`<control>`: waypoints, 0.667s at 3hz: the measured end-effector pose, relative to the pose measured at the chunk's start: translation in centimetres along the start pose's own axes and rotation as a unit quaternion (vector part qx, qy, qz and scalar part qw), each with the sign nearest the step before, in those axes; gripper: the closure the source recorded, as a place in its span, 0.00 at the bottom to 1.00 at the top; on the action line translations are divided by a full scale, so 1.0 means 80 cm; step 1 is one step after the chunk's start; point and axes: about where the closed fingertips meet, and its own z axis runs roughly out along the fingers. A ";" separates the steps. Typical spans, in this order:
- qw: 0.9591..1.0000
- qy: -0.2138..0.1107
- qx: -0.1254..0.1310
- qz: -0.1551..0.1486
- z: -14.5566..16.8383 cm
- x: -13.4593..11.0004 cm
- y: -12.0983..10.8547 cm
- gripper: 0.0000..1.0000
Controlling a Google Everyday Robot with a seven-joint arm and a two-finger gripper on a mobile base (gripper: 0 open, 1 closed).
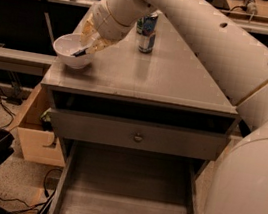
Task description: Pick rxbar blueberry from white bowl and place on counter
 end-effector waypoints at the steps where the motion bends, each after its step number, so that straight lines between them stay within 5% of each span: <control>1: 1.000 -0.003 -0.001 -0.001 0.003 0.000 0.000 0.67; 2: 1.000 -0.010 -0.002 -0.003 0.010 0.000 0.001 0.56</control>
Offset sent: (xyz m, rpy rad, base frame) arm 0.0040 0.0034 -0.0083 0.0059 0.0149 0.0258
